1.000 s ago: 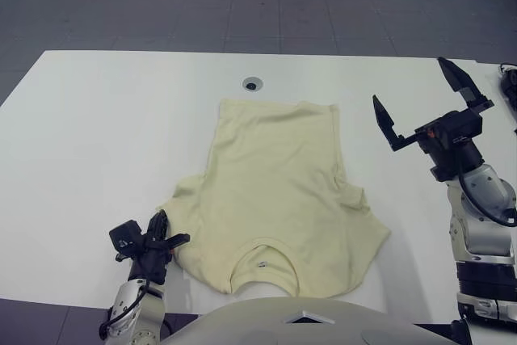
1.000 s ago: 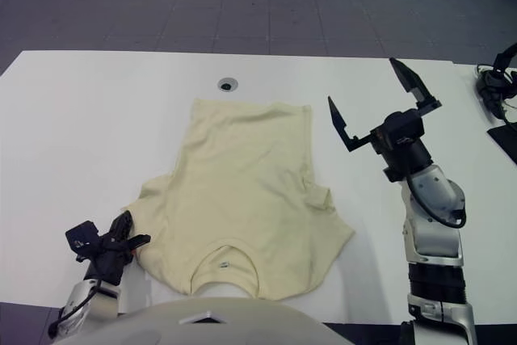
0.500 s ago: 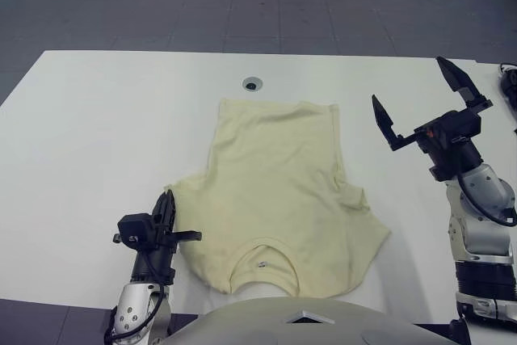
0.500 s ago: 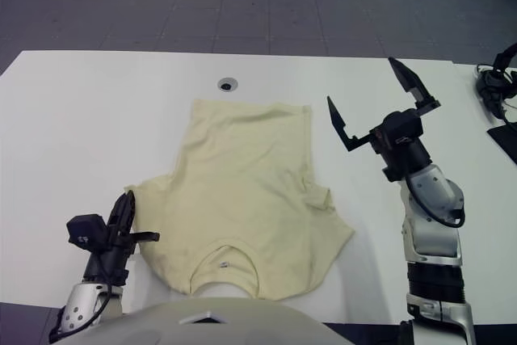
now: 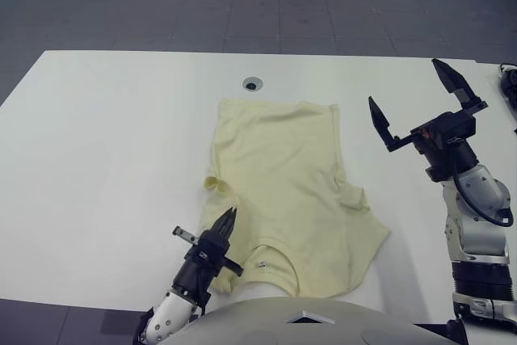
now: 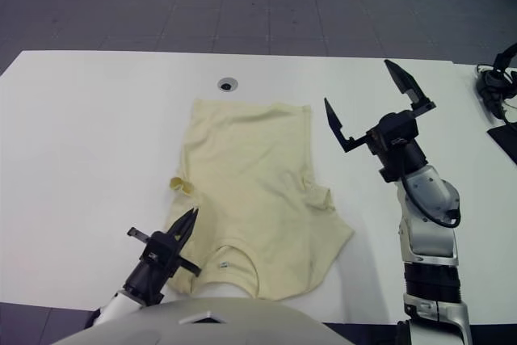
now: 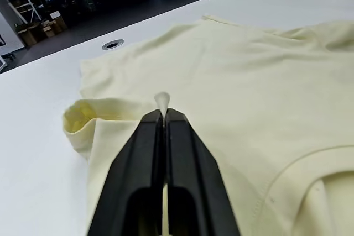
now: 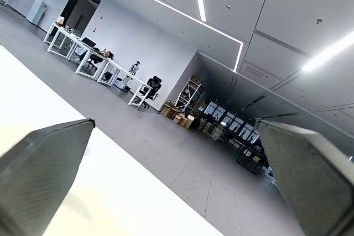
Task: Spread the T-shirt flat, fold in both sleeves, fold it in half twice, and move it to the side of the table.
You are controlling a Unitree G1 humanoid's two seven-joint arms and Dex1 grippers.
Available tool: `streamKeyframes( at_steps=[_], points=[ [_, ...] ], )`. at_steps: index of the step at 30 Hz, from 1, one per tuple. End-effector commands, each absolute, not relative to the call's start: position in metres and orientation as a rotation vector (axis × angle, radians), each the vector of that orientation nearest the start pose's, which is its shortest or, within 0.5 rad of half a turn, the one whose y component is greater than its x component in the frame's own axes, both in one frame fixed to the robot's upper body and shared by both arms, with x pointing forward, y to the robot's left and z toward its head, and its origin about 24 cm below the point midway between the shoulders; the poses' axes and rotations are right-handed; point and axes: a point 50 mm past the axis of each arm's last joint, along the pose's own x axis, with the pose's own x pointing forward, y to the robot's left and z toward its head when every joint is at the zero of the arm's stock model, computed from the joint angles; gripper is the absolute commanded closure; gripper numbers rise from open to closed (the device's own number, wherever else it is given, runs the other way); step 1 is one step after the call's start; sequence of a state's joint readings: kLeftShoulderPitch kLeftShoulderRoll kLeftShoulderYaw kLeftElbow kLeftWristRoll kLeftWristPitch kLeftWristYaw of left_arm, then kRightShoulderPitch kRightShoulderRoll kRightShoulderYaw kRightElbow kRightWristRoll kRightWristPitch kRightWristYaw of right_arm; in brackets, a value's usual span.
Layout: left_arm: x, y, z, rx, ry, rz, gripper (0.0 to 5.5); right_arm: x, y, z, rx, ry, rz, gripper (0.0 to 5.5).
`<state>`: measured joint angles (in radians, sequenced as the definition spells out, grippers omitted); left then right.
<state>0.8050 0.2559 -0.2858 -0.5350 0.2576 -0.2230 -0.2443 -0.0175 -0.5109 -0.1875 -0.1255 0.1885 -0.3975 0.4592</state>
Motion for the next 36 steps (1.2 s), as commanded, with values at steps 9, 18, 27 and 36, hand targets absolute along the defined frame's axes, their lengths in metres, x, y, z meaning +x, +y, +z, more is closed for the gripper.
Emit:
streamKeyframes(
  at_steps=[9, 18, 27, 36],
  points=[
    [0.087, 0.123, 0.032, 0.405, 0.132, -0.543, 5.43, 0.237, -0.237, 0.143, -0.482, -0.483, 0.360, 0.10],
    [0.086, 0.120, 0.036, 0.302, 0.149, -0.558, 4.82, 0.227, -0.248, 0.136, -0.409, -0.386, 0.412, 0.10],
    [0.082, 0.119, 0.045, 0.006, 0.227, -0.658, 3.45, 0.181, -0.289, 0.096, 0.010, 0.062, 0.723, 0.10],
    [0.104, 0.145, 0.077, -0.217, 0.146, -0.500, 1.98, 0.150, -0.296, 0.065, -0.022, 0.366, 0.905, 0.10]
  ],
)
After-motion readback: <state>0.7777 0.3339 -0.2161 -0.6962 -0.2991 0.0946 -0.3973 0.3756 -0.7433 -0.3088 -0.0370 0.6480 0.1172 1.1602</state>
